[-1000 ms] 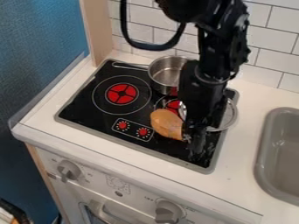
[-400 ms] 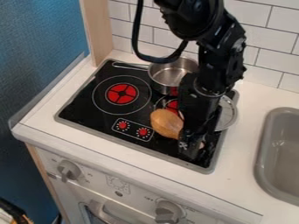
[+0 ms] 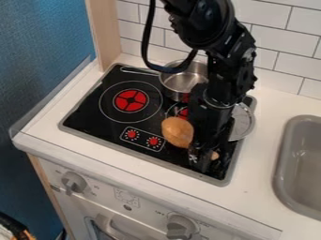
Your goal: Put the chicken drumstick inside the silver pot
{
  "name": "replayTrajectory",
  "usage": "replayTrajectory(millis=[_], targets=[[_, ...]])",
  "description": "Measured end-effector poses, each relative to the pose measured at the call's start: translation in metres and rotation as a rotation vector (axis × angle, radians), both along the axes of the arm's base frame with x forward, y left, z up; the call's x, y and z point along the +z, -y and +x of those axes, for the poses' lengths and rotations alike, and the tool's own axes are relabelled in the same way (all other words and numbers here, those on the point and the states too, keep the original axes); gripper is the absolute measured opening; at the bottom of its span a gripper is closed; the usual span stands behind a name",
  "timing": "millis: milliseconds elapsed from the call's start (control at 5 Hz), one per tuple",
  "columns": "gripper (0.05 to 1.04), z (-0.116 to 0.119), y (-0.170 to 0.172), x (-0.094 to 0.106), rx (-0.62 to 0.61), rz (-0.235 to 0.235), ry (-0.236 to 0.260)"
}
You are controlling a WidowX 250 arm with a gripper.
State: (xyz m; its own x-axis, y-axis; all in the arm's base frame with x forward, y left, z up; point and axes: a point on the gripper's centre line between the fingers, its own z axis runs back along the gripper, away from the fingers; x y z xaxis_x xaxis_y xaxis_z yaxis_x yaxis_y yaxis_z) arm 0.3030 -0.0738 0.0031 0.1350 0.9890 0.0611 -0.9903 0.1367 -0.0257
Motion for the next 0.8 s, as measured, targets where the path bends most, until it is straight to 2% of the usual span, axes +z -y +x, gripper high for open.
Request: replayTrajectory(millis=[400,600,800], targets=[[0.359,0.0024,-0.0017,-0.0012,-0.017,0.012,0.013],[0.24,0.0027,-0.0014,-0.0008,-0.015,0.01,0.015],[0.239,0.0018,-0.0008,0.0001,-0.014,0.006,0.011]])
